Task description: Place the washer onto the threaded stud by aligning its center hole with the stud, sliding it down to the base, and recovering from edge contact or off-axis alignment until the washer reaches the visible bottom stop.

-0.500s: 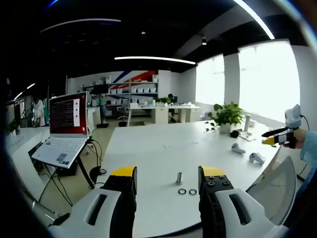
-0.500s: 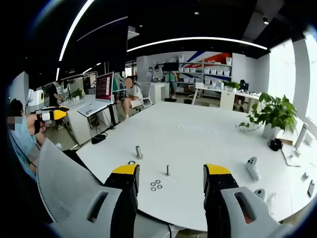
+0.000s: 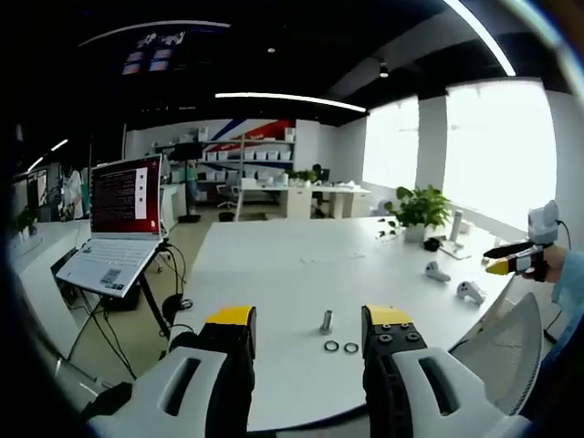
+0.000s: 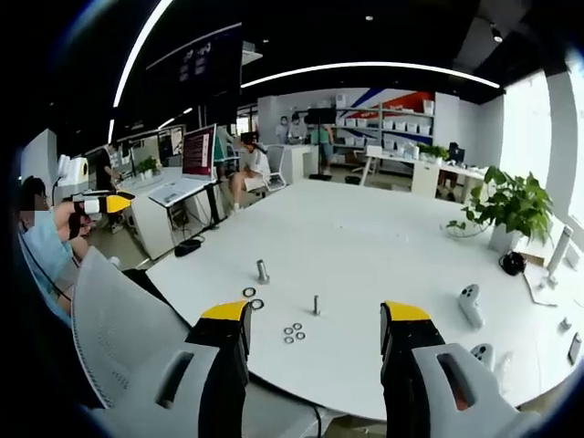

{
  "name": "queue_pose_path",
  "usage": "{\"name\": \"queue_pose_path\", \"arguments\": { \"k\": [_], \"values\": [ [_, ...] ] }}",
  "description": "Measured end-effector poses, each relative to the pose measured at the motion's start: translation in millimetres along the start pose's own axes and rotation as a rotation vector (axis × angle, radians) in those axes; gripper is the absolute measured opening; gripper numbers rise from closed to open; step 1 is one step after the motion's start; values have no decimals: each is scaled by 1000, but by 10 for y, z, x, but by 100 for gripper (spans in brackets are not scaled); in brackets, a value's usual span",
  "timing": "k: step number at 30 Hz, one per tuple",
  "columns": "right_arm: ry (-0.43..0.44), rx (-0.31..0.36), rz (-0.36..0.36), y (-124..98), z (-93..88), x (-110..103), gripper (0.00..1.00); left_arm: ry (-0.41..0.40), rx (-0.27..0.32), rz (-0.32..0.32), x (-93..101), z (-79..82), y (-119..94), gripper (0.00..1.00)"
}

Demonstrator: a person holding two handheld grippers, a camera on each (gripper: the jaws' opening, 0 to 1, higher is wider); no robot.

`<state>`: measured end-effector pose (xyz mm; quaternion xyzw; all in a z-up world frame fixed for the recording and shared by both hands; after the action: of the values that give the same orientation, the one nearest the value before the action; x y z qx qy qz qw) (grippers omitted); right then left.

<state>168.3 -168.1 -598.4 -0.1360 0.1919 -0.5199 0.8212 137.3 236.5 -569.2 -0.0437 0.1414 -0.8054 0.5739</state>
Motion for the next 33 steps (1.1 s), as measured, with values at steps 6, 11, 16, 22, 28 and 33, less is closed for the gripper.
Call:
{"name": "queue_pose_path", "arguments": {
  "k": [6,11,16,22,28,33],
  "values": [
    [11,5,1,22,-4,50,58,-4,-21,0,11,-28,1,44],
    [35,4,26,50,13,43,54,-66,37,-13,32,38,-21,40],
    [16,-4,40,81,43,-19,52,-39,3,-9,25,-4,-14,39],
    [3,-12,51,86,47,-49,49,-41,-3,-6,10,-16,-12,39],
    [-11,-48,21,64,-30,-7,49,-40,-10,-13,31,-28,10,38],
    [-5,-64,22,37,-76,4,49,-74,-20,-42,105,-60,39,33]
  ]
}}
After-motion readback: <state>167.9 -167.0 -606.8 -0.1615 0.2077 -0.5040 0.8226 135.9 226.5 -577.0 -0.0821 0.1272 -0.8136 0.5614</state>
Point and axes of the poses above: the point that each gripper's makers call its tool centre point, and the gripper's own axes: y roughly forward along the fingers, x roughly to its right, z roughly out of its top, the point moved 5 cm from there along -y, roughly backward along the fingers, and after that the axes turned 10 degrees about y, right-handed, at the moved point
